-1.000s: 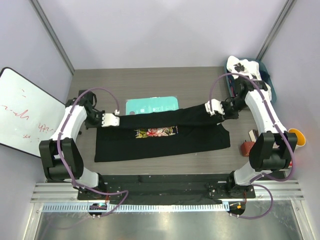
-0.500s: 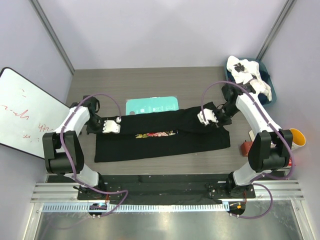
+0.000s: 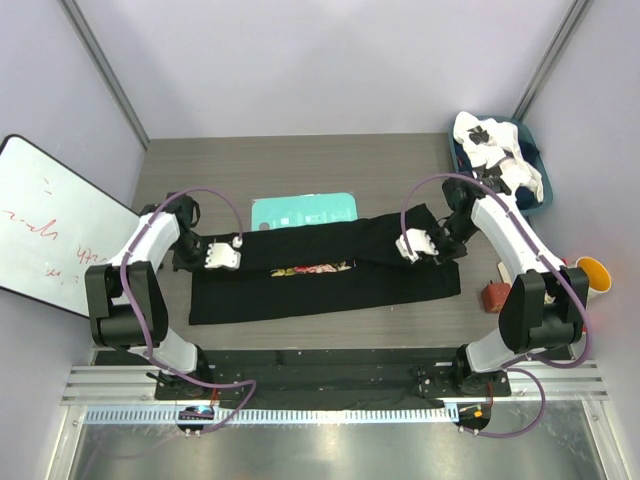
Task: Fold and stack the t-shirts
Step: Fold the other side of the tshirt into a rectangle
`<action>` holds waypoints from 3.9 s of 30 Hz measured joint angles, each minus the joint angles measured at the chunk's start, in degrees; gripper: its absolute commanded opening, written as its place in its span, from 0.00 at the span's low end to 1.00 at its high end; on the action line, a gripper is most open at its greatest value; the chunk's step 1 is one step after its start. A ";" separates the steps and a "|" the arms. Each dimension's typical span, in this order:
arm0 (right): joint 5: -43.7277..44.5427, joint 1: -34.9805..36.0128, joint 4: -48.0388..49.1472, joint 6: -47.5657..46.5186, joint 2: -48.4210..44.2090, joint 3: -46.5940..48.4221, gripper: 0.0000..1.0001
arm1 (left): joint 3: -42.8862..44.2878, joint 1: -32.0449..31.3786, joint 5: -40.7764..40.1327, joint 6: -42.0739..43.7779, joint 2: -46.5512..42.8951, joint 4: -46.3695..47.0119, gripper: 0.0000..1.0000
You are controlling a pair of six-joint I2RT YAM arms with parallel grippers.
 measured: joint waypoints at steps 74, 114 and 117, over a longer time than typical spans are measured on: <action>-19.61 4.96 0.55 21.86 35.04 29.24 0.49 | 17.44 -8.85 -1.09 -15.54 12.11 4.52 0.46; -14.56 4.96 3.41 26.05 37.83 25.16 0.50 | 17.31 -10.62 -0.96 -17.00 13.51 4.59 0.45; -14.32 4.96 4.94 27.32 37.83 25.97 0.50 | 17.31 -10.67 -0.94 -17.03 13.70 4.61 0.45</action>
